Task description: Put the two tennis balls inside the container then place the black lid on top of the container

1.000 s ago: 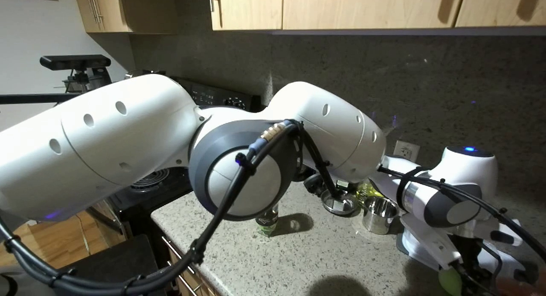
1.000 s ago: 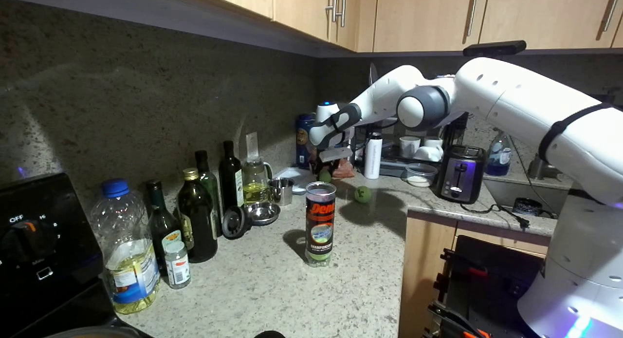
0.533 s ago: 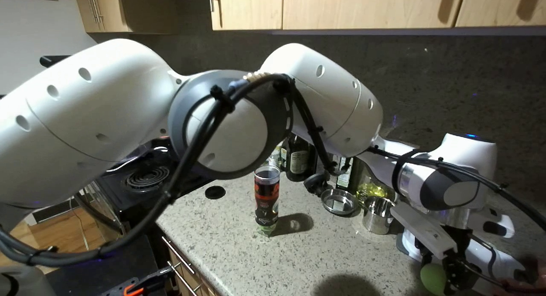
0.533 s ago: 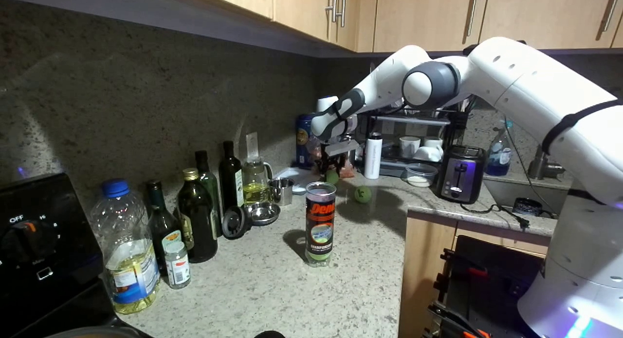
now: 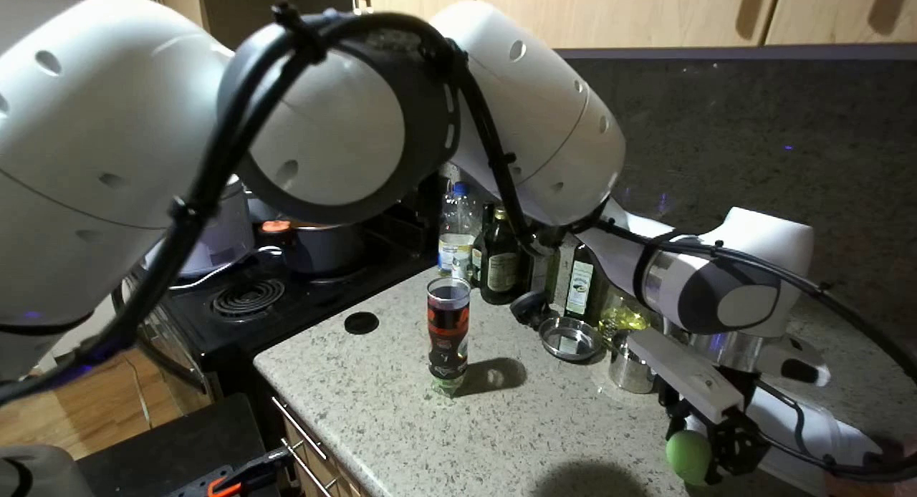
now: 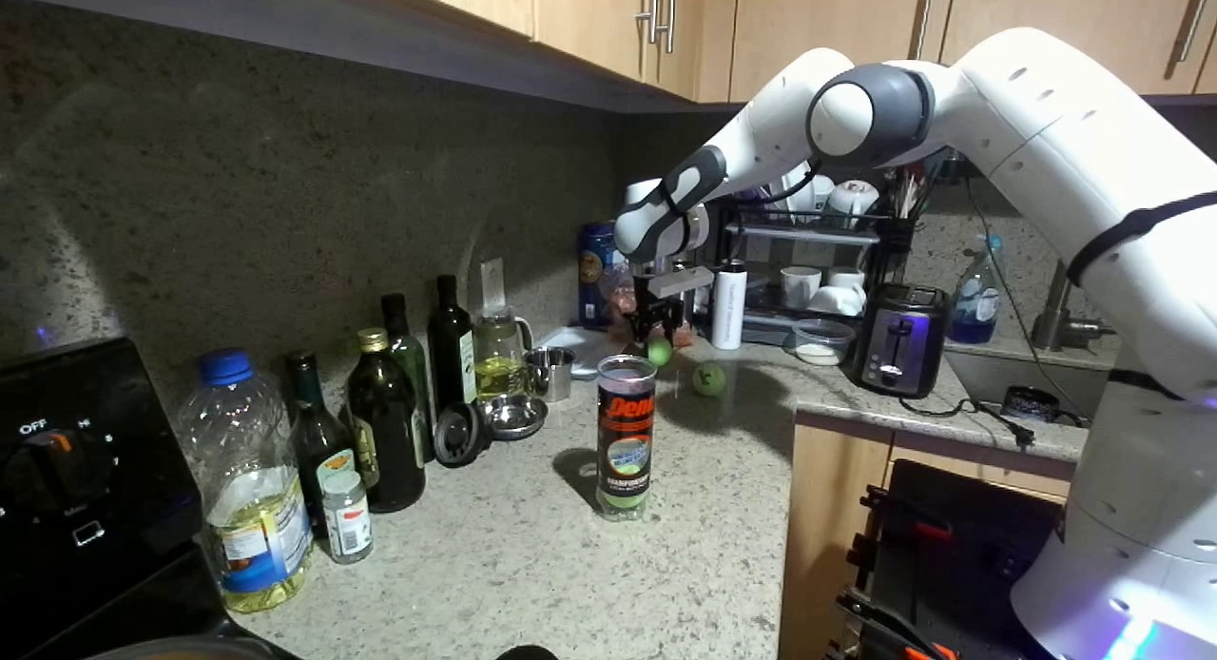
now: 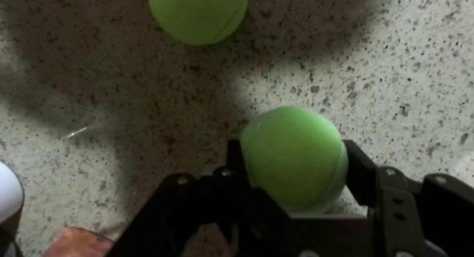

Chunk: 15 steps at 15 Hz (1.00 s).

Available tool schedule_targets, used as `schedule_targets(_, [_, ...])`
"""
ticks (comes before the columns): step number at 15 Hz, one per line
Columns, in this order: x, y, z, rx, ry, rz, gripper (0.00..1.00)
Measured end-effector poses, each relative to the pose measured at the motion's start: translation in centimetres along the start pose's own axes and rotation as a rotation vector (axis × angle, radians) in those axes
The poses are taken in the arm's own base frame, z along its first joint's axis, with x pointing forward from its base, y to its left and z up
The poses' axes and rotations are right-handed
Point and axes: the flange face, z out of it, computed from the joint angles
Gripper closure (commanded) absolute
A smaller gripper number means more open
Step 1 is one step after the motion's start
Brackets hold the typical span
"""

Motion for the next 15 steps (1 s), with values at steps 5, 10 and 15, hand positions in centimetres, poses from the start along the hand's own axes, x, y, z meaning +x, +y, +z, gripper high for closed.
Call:
schedule_targets(5, [-3.3,-1.0,-0.6,0.038,-0.042,-0.076,0.58])
schedule_targets(10, [-6.8,-1.2,-1.3,0.07,-0.077,-0.152,0.58])
schedule_targets(15, [-10.1,-1.1,-2.4,0.084,-0.074,-0.232,0.58])
